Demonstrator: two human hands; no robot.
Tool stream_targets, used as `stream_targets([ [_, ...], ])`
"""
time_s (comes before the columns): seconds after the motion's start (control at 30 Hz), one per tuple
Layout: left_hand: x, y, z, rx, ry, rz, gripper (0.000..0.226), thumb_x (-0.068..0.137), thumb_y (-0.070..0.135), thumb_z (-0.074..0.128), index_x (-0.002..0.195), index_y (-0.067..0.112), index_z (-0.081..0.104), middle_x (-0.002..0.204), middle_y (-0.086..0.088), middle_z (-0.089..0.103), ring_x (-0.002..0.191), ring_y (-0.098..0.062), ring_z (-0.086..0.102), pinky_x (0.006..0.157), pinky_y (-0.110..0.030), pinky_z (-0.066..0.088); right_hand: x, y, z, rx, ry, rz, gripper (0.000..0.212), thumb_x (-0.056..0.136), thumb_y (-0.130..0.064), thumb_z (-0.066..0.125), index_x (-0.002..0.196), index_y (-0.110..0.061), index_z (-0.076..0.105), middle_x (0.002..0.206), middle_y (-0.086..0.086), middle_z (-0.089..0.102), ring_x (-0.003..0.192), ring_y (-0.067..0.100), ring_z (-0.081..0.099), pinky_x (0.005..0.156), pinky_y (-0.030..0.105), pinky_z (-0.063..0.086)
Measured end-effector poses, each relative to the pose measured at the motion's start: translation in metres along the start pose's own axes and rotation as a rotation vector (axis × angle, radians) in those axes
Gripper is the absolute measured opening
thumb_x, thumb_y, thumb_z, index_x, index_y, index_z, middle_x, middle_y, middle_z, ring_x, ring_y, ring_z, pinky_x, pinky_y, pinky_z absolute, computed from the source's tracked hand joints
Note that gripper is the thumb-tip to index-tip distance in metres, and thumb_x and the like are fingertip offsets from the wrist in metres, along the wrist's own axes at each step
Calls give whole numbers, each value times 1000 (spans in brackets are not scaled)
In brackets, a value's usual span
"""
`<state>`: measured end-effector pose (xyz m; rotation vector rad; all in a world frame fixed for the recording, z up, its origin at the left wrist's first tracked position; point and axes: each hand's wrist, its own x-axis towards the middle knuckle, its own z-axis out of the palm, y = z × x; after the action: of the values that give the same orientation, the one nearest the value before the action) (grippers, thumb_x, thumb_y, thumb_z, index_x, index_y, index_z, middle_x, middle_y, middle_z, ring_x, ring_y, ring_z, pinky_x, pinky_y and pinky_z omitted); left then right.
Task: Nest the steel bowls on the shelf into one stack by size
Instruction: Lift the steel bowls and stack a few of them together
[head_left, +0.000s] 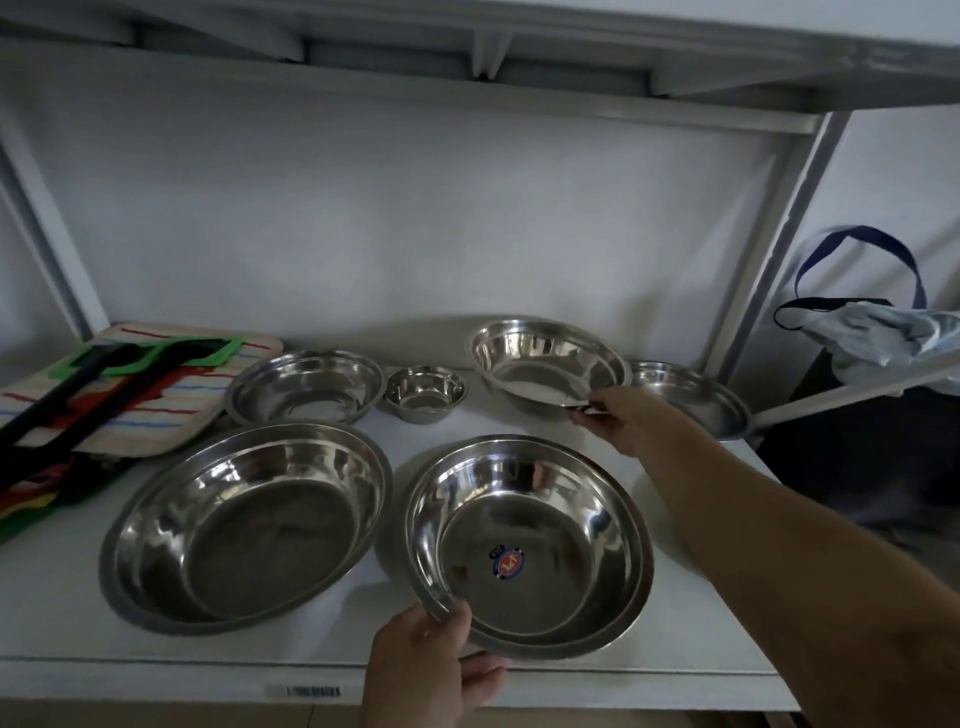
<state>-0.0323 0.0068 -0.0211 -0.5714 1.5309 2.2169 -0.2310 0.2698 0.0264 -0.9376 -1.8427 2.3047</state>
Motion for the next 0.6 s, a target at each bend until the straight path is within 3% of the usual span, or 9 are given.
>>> stream_targets([
  [0.13,-5,6,3,2,-11,26,15,96,3,61,108,-4,66,97,-29,72,65,-40,74,46,-33,59,-37,-29,-8,64,-92,-51,9,99,2,55,106,6,59,81,20,70,42,21,70,45,31,62],
  [0.23,-9,13,8,6,18,51,12,98,3,58,105,-3,65,102,-26,71,67,-38,73,46,-32,60,-74,-49,-26,65,-117,-90,15,100,-4,55,109,7,60,86,21,72,50,23,73,46,30,62],
  [0.33,-16,24,10,50,26,93,14,98,7,58,106,-1,67,99,-22,75,67,-33,77,51,-32,60,-125,-63,-48,7,-170,-98,17,101,-7,56,106,8,63,84,21,74,67,24,73,61,30,63],
  [0.47,-34,50,4,121,-17,140,15,100,10,56,110,6,67,103,-17,76,74,-28,79,58,-32,62,-200,-65,-71,-59,-250,-79,20,100,-6,55,104,10,65,80,23,77,64,25,78,49,24,62],
  [0.6,-55,70,-7,186,-38,170,17,100,10,56,111,4,66,98,-18,78,78,-29,79,67,-36,62,-253,-47,-80,-89,-280,-38,17,97,-5,57,106,6,68,77,18,78,62,22,77,56,27,64],
])
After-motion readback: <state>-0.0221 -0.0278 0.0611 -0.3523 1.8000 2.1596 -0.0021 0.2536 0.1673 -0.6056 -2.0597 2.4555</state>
